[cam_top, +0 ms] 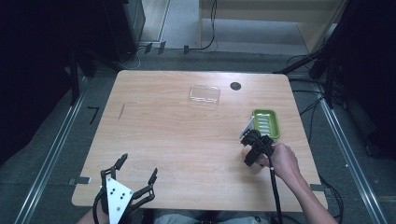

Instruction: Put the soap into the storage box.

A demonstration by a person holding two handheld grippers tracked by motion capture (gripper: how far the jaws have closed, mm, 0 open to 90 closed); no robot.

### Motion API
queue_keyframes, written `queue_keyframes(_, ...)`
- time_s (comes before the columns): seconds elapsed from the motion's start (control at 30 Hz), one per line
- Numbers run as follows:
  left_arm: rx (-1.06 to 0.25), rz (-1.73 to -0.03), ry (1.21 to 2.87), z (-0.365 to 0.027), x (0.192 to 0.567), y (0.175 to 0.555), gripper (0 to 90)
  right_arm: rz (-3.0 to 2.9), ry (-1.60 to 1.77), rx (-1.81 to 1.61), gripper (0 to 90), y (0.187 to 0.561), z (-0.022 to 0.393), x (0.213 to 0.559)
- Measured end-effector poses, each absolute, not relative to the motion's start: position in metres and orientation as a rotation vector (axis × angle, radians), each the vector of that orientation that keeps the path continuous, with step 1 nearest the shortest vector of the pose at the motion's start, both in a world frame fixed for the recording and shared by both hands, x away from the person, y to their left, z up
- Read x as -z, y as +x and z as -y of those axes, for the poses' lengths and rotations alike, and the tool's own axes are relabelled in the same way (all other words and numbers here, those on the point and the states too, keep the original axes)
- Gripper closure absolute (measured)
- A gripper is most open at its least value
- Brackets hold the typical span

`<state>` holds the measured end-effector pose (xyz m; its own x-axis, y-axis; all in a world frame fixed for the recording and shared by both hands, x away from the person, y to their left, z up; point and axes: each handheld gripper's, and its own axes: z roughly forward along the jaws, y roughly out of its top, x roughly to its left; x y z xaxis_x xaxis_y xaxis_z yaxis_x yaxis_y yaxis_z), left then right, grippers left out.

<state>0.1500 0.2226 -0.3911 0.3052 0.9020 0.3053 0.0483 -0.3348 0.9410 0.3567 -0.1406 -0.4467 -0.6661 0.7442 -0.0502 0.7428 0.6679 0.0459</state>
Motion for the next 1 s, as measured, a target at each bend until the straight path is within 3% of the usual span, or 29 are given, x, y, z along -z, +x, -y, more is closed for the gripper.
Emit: queue_keyframes(1.0,-1.163,-0.871,1.65,-0.222,0.391,0.15,13.8,-2.75,1.382,-0.016,33.2,0.367,0.172,0.438)
